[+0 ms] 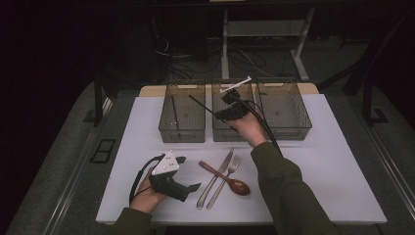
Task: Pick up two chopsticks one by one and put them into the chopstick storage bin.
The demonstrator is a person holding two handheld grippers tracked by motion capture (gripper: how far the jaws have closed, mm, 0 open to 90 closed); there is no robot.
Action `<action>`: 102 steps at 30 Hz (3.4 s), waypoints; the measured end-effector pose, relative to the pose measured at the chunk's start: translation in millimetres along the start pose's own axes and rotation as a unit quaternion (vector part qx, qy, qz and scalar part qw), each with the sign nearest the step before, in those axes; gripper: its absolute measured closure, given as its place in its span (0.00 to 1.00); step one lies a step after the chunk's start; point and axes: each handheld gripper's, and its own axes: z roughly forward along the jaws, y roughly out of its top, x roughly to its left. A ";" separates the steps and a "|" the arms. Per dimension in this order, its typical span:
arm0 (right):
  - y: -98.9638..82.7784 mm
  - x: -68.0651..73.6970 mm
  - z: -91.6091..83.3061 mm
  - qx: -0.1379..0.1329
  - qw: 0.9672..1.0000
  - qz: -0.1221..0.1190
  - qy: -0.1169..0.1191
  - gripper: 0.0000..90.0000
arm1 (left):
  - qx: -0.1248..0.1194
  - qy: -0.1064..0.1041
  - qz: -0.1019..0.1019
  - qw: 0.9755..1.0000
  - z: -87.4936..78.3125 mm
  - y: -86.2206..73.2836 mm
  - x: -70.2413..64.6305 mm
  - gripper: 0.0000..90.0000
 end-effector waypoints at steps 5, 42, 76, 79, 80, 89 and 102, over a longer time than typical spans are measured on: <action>12.2 5.5 16.6 0.004 1.000 0.001 -0.005 0.96 | 0.000 -0.002 0.002 1.000 -0.3 0.0 0.4 0.00; 45.3 37.2 79.7 0.026 1.000 0.003 -0.014 0.73 | -0.011 -0.004 -0.005 1.000 -3.7 0.4 1.6 0.00; -3.3 38.2 29.5 0.036 0.996 -0.065 0.039 1.00 | -0.009 0.000 0.000 1.000 -4.6 0.3 2.1 0.00; -3.6 35.5 32.0 0.030 0.997 -0.059 0.041 1.00 | -0.010 0.000 -0.003 1.000 -4.5 0.3 1.9 0.00; -3.6 34.8 31.8 0.029 0.997 -0.057 0.042 1.00 | -0.011 0.000 -0.003 1.000 -4.5 0.3 1.8 0.00; -7.4 32.4 15.4 0.017 0.997 -0.056 0.053 0.90 | -0.011 0.001 -0.002 1.000 -5.1 -0.8 3.6 0.00; -49.9 15.8 -26.4 -0.029 0.995 -0.055 0.080 0.51 | -0.004 0.001 -0.001 1.000 -4.2 -1.3 4.3 0.00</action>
